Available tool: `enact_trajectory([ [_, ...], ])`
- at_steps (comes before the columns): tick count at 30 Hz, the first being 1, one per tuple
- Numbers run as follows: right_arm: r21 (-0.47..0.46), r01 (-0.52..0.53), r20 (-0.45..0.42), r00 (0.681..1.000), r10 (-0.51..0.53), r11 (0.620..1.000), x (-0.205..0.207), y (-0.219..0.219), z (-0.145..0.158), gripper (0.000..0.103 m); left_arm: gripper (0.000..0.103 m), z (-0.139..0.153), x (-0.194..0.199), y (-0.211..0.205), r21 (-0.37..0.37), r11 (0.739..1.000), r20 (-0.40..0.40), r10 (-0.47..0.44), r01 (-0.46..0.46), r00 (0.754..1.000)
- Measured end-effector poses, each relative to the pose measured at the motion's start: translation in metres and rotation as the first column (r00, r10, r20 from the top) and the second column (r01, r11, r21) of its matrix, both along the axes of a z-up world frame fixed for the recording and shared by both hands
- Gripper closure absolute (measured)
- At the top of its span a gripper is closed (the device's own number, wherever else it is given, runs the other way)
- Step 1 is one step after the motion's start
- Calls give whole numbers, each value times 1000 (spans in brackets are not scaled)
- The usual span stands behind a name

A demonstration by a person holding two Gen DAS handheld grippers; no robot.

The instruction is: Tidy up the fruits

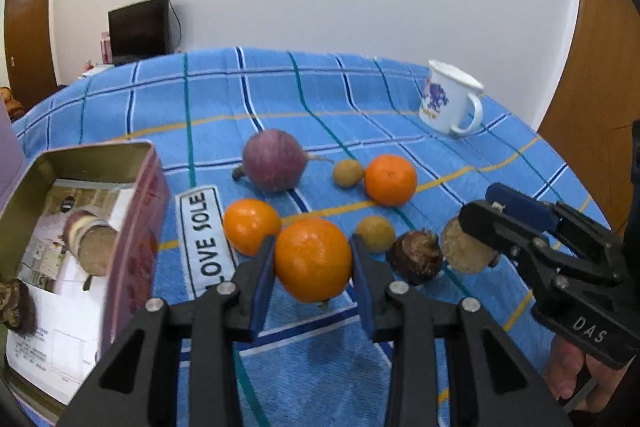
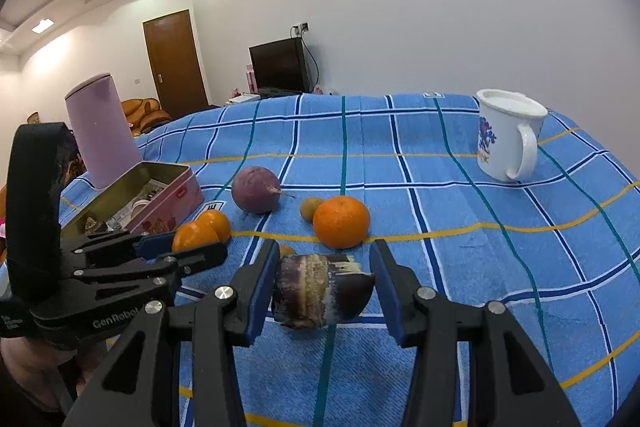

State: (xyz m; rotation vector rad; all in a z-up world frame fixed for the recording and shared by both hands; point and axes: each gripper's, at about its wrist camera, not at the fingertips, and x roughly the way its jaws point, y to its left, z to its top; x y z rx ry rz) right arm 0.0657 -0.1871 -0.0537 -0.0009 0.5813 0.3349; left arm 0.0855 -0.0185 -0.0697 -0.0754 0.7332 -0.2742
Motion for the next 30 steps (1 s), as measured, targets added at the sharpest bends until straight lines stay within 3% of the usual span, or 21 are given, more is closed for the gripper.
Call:
enact_trajectory([
  [30,22,-8,104,995,6,1000,-16,-3,9,54,66,27,-39,1,32,998,252,49,-59,966],
])
